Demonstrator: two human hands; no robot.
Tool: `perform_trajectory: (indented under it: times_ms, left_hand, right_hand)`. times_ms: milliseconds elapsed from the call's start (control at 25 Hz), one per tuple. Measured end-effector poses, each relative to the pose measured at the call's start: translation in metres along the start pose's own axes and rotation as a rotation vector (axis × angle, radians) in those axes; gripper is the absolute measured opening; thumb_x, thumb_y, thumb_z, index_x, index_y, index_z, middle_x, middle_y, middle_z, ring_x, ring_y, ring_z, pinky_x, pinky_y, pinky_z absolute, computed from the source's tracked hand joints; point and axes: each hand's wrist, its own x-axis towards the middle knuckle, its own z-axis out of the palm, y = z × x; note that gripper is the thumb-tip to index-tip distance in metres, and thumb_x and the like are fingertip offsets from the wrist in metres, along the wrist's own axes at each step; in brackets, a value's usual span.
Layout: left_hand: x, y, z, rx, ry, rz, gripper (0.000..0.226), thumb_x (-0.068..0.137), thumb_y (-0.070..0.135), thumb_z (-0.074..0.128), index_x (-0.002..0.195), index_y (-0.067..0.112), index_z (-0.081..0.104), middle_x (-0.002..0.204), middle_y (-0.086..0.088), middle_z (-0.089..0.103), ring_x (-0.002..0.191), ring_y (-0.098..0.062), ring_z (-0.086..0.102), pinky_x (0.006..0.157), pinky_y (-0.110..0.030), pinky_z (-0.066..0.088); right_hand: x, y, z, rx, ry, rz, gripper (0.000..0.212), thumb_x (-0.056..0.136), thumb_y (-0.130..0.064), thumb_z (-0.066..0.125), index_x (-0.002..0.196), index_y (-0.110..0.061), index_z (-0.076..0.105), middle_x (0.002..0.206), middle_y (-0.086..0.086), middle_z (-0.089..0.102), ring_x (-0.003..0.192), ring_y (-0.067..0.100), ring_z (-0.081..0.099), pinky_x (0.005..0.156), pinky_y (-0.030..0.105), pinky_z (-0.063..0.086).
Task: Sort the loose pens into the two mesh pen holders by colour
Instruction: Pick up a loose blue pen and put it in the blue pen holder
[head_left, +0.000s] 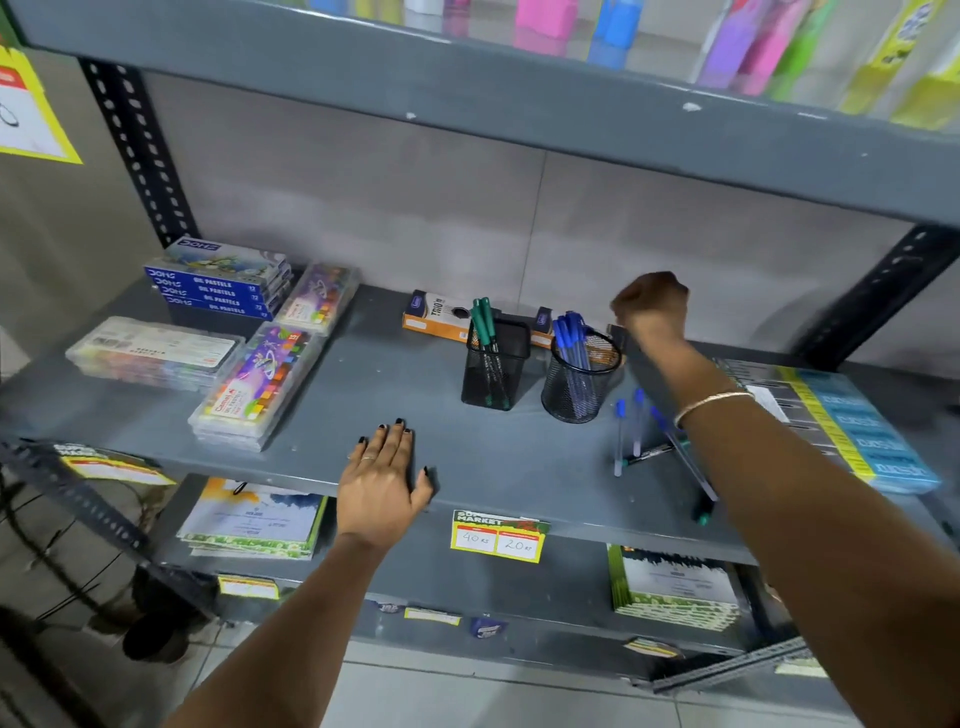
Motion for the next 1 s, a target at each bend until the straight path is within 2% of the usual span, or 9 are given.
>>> perform_trajectory:
  times_ms: [40, 160, 240, 320, 400, 600, 760, 880, 1000]
  left_hand:
    - [0.000, 0.001, 0.000, -0.008, 0.003, 0.002, 0.064, 0.079, 0.042, 0.029, 0.115, -0.002, 0.059, 0.122, -0.018, 0.059, 0.112, -0.034, 0.054, 0.098, -0.043, 0.036]
    - [0.000, 0.002, 0.000, -0.016, 0.010, 0.001, 0.065, 0.079, 0.042, 0.027, 0.115, -0.003, 0.058, 0.122, -0.020, 0.058, 0.113, -0.035, 0.053, 0.097, -0.048, 0.036]
    - [0.000, 0.002, -0.001, -0.020, 0.011, -0.005, 0.066, 0.080, 0.041, 0.026, 0.116, -0.003, 0.058, 0.123, -0.020, 0.057, 0.114, -0.035, 0.052, 0.098, -0.047, 0.036]
    - [-0.001, 0.003, -0.001, -0.019, 0.004, -0.012, 0.066, 0.080, 0.041, 0.026, 0.116, -0.003, 0.057, 0.123, -0.020, 0.057, 0.114, -0.035, 0.052, 0.098, -0.046, 0.035]
    - [-0.001, 0.003, -0.002, -0.017, 0.002, -0.009, 0.065, 0.080, 0.041, 0.026, 0.115, -0.004, 0.058, 0.122, -0.021, 0.057, 0.113, -0.036, 0.053, 0.098, -0.048, 0.036]
    - [-0.001, 0.003, -0.004, -0.013, -0.007, -0.002, 0.068, 0.081, 0.043, 0.023, 0.119, -0.003, 0.055, 0.127, -0.020, 0.054, 0.117, -0.036, 0.049, 0.101, -0.047, 0.032]
    - [-0.001, 0.002, -0.003, 0.004, -0.013, 0.002, 0.072, 0.080, 0.046, 0.017, 0.124, -0.001, 0.050, 0.132, -0.018, 0.049, 0.123, -0.033, 0.043, 0.105, -0.044, 0.026]
    - [0.000, 0.002, -0.002, 0.018, -0.015, 0.004, 0.074, 0.080, 0.048, 0.016, 0.126, 0.001, 0.049, 0.135, -0.017, 0.047, 0.125, -0.032, 0.041, 0.105, -0.043, 0.024]
    - [0.000, 0.001, -0.001, 0.012, -0.016, 0.001, 0.072, 0.081, 0.047, 0.017, 0.125, 0.000, 0.050, 0.134, -0.017, 0.048, 0.124, -0.032, 0.043, 0.105, -0.044, 0.026]
  right_hand:
    - [0.002, 0.021, -0.002, -0.085, -0.037, 0.033, 0.020, 0.075, -0.002, 0.066, 0.092, 0.004, 0.073, 0.058, 0.004, 0.072, 0.091, 0.028, 0.072, 0.078, 0.029, 0.055]
    - [-0.009, 0.076, 0.003, -0.221, -0.184, 0.101, 0.017, 0.073, 0.005, 0.065, 0.088, 0.010, 0.070, 0.063, 0.019, 0.062, 0.072, 0.020, 0.061, 0.069, 0.032, 0.056]
    - [-0.026, 0.095, 0.009, -0.227, -0.237, 0.138, 0.009, 0.074, 0.005, 0.066, 0.079, 0.012, 0.068, 0.063, 0.020, 0.059, 0.067, 0.025, 0.060, 0.067, 0.038, 0.056]
    - [-0.041, 0.100, 0.017, -0.209, -0.235, 0.147, 0.020, 0.079, 0.001, 0.066, 0.096, 0.011, 0.067, 0.092, 0.026, 0.067, 0.085, 0.035, 0.067, 0.080, 0.039, 0.055]
    - [-0.049, 0.100, 0.022, -0.199, -0.216, 0.145, 0.026, 0.084, 0.000, 0.062, 0.109, 0.010, 0.061, 0.117, 0.027, 0.063, 0.109, 0.041, 0.062, 0.089, 0.040, 0.051]
    - [-0.057, 0.097, 0.034, -0.273, -0.178, 0.190, 0.026, 0.091, 0.003, 0.050, 0.115, 0.009, 0.055, 0.127, 0.028, 0.055, 0.119, 0.044, 0.054, 0.097, 0.043, 0.046]
    - [-0.054, 0.099, 0.035, -0.222, -0.139, 0.253, 0.025, 0.090, 0.004, 0.052, 0.114, 0.010, 0.056, 0.126, 0.028, 0.057, 0.119, 0.042, 0.055, 0.097, 0.041, 0.047]
    - [-0.047, 0.099, 0.029, -0.039, -0.084, 0.322, 0.024, 0.085, 0.003, 0.057, 0.107, 0.009, 0.062, 0.115, 0.027, 0.064, 0.110, 0.039, 0.062, 0.084, 0.037, 0.052]
    - [-0.037, 0.084, 0.014, 0.153, -0.039, 0.344, 0.014, 0.081, 0.006, 0.058, 0.088, 0.003, 0.070, 0.071, 0.020, 0.063, 0.077, 0.026, 0.067, 0.046, 0.017, 0.046]
